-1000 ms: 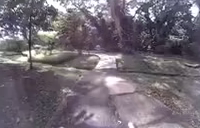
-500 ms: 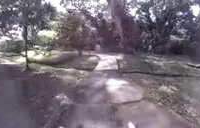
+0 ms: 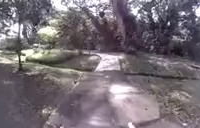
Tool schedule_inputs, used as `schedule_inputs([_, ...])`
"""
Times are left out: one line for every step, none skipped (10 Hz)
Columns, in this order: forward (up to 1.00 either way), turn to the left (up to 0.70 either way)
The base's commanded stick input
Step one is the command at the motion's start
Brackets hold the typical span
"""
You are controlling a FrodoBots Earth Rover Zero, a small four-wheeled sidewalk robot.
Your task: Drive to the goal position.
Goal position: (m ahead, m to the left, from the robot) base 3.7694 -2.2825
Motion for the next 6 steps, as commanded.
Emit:
schedule_inputs([1.0,0.0])
schedule_inputs([1.0,0.0])
schedule_inputs([1.0,0.0])
schedule_inputs([1.0,0.0])
schedule_inputs([1.0,0.0])
schedule_inputs([1.0,0.0])
